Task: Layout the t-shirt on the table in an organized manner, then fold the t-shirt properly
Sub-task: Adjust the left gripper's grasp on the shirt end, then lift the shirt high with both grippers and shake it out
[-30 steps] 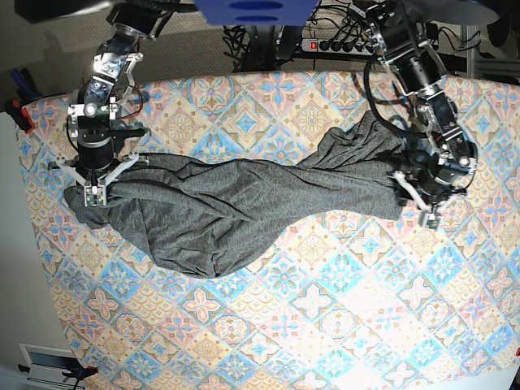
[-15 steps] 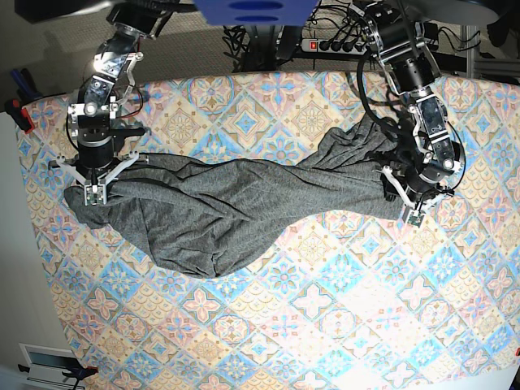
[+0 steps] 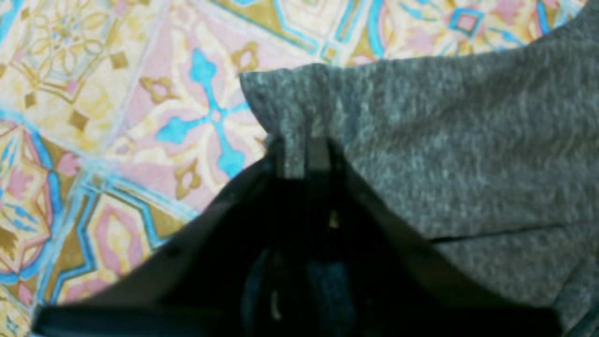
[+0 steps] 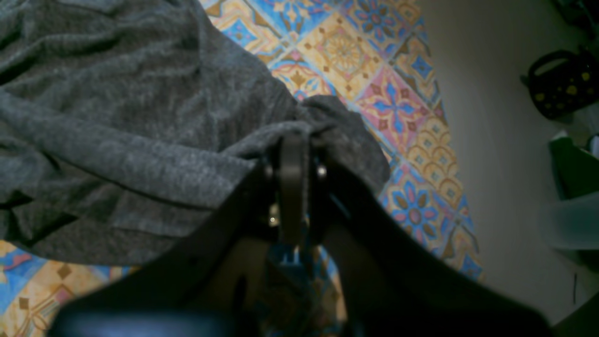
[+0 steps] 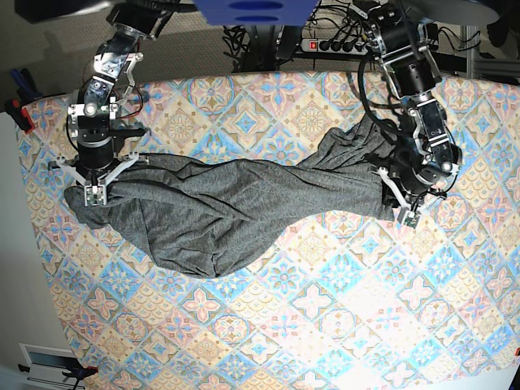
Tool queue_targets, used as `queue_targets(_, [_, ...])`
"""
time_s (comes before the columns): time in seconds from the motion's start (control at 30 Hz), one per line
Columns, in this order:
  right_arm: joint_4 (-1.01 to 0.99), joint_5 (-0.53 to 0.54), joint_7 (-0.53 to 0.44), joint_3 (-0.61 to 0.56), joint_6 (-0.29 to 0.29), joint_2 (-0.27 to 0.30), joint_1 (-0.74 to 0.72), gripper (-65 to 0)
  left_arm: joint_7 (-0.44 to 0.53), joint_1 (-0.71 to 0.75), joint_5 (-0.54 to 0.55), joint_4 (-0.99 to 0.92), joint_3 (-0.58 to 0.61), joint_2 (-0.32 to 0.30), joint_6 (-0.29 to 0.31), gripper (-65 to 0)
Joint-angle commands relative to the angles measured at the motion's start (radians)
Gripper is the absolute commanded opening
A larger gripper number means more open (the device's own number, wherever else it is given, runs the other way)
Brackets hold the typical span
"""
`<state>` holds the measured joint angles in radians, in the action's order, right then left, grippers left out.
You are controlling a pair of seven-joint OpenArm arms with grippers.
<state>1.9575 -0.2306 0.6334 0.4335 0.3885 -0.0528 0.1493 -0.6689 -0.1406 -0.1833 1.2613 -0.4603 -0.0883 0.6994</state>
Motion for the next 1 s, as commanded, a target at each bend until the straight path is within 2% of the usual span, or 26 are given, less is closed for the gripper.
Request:
queue_targets(0.0, [0.016, 0.004, -0.024, 0.001, -0.007, 0.008, -0.01, -65.0, -0.055, 0.0, -0.043, -0.009, 0.019, 0.006, -0.001, -60.2])
queue_targets(0.13, [0.016, 0.004, -0.024, 0.001, -0.007, 0.008, -0.01, -65.0, -0.055, -0.009, -0.04, 0.011, 0.022, 0.029, -0.001, -60.6])
queue_targets(0.3, [0.016, 0.004, -0.024, 0.001, -0.007, 0.008, -0.009, -65.0, -0.081, -0.001, 0.032, 0.189, 0.022, 0.071, -0.001, -60.8])
queue_targets(0.5, [0.016, 0.004, -0.024, 0.001, -0.007, 0.008, -0.01, -65.0, -0.173, -0.009, 0.187, 0.358, 0.027, 0.075, -0.001, -60.8])
queue_targets(0.67, [0.018, 0.004, -0.024, 0.001, -0.007, 0.008, -0.009, -65.0, -0.173, -0.007, 0.206, 0.464, 0.019, 0.074, -0.001, -60.8])
queue_targets(0.73, [0.018, 0.004, -0.024, 0.001, -0.007, 0.008, -0.009, -65.0, -0.17, -0.001, 0.212, 0.525, -0.019, 0.074, -0.001, -60.8])
queue_targets(0.8, [0.018, 0.004, -0.024, 0.005, -0.007, 0.008, -0.009, -65.0, -0.168, -0.032, 0.202, 0.481, -0.07, 0.075, -0.001, -60.8])
queue_targets(0.9, [0.016, 0.004, -0.024, 0.003, -0.007, 0.008, -0.017, -65.0, -0.183, -0.146, 0.202, 0.327, -0.079, 0.065, -0.001, -60.8])
queue_targets(0.97, [0.016, 0.004, -0.022, 0.0, -0.007, 0.008, -0.017, -65.0, -0.237, -0.193, 0.209, 0.324, -0.099, 0.04, -0.001, -60.8])
